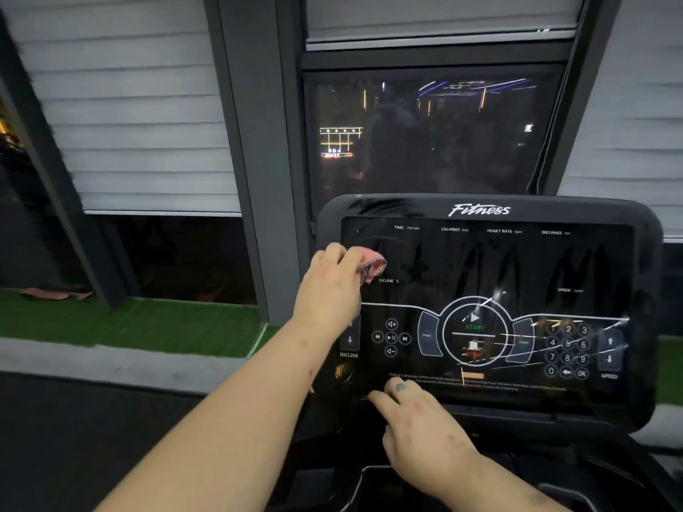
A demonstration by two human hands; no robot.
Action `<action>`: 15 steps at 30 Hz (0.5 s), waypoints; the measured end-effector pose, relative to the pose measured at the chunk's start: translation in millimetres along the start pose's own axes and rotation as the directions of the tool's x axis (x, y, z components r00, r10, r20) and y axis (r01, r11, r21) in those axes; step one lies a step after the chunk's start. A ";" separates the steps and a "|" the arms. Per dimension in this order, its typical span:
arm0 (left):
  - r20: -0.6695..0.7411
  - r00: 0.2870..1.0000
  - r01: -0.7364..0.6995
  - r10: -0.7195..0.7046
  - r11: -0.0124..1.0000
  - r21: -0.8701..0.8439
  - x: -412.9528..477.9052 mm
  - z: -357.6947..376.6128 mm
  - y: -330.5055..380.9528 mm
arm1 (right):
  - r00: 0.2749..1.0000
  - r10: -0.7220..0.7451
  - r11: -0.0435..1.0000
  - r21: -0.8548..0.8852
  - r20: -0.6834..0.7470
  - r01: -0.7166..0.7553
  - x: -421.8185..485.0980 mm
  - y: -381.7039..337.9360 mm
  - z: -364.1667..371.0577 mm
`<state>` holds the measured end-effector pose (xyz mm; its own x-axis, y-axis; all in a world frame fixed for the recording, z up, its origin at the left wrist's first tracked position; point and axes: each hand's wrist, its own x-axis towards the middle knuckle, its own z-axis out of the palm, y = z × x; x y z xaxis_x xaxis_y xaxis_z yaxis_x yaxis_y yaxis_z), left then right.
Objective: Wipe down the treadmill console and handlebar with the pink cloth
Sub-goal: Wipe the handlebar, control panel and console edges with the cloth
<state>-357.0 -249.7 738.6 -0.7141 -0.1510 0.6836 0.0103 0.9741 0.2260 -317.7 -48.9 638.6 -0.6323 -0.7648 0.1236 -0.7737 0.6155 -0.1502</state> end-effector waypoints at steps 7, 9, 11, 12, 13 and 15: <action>-0.002 1.000 -0.007 0.007 1.000 0.027 22.7 -13.1 5.9 | 0.989 0.033 0.997 -0.065 -0.145 -0.043 11.8 -0.2 -13.0; -0.003 1.000 -0.001 0.001 1.000 0.027 21.9 -13.0 6.4 | 0.962 0.050 0.993 -0.089 -0.269 -0.076 25.1 1.8 -33.3; -0.002 1.000 0.005 -0.005 0.999 0.034 22.6 -12.7 6.7 | 0.926 0.051 0.984 -0.139 -0.374 -0.110 43.7 7.7 -66.2; 0.001 1.000 0.004 -0.004 0.999 0.036 23.4 -12.8 6.8 | 0.901 0.060 0.977 -0.160 -0.430 -0.142 53.4 12.6 -85.0; 0.004 1.000 0.006 -0.006 0.999 0.036 23.8 -13.2 7.2 | 0.876 0.077 0.966 -0.180 -0.476 -0.183 62.2 18.1 -103.8; 0.008 1.000 0.021 -0.021 0.999 0.033 23.1 -12.9 7.5 | 0.851 0.137 0.938 -0.211 -0.507 -0.276 76.2 29.9 -137.4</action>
<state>-364.4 -248.1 765.0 -0.7196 -0.1700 0.6733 -0.0273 0.9757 0.2173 -394.4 -62.7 778.4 -0.6635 -0.4699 0.5822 -0.5588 0.8287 0.0321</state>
